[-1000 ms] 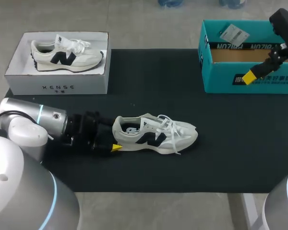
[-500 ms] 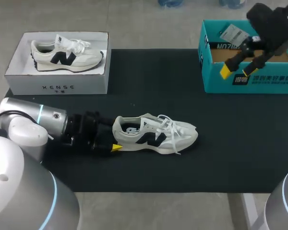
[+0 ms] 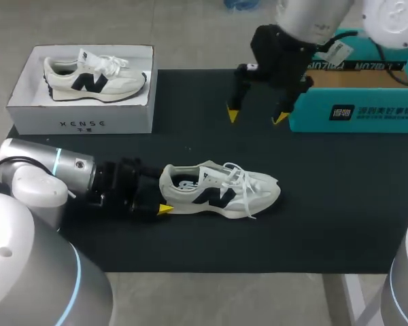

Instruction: Take the shoe out of the shoebox, open the shoe tongue, remove and reinsert the insole, then place the shoe into the shoebox

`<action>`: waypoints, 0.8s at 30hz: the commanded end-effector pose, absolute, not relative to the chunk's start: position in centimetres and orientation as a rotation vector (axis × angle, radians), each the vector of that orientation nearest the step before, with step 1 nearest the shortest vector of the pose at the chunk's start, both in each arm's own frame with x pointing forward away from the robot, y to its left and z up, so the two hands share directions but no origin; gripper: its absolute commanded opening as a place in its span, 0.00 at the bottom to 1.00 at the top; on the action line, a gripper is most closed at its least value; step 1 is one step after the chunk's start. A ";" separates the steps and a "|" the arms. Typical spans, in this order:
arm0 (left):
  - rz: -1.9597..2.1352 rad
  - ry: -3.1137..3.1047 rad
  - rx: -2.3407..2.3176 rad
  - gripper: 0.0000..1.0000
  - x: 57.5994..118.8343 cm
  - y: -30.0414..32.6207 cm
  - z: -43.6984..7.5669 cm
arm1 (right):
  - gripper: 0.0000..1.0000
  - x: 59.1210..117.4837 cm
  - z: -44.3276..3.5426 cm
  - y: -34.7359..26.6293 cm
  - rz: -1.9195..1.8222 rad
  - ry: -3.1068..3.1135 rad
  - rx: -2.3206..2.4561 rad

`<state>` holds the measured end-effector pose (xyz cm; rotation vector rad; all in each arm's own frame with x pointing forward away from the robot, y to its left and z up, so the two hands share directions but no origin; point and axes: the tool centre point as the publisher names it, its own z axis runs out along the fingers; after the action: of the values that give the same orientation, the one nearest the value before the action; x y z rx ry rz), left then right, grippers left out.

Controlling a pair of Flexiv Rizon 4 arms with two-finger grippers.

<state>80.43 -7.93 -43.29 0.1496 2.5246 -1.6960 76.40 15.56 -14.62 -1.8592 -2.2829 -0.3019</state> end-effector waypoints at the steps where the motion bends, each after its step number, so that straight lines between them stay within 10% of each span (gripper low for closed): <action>1: -1.695 2.521 0.148 0.00 80.2 -8.2 -43.7 | 1.00 80.0 -17.8 20.0 -0.066 -2.244 -1.791; 24: -1.695 2.521 0.148 0.00 80.2 -8.2 -43.7 | 1.00 79.8 -18.1 21.2 0.083 -2.128 -1.969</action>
<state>80.43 -7.92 -43.28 0.1493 2.5243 -1.6962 79.56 20.17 -18.00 -1.8491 -2.2018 -0.0328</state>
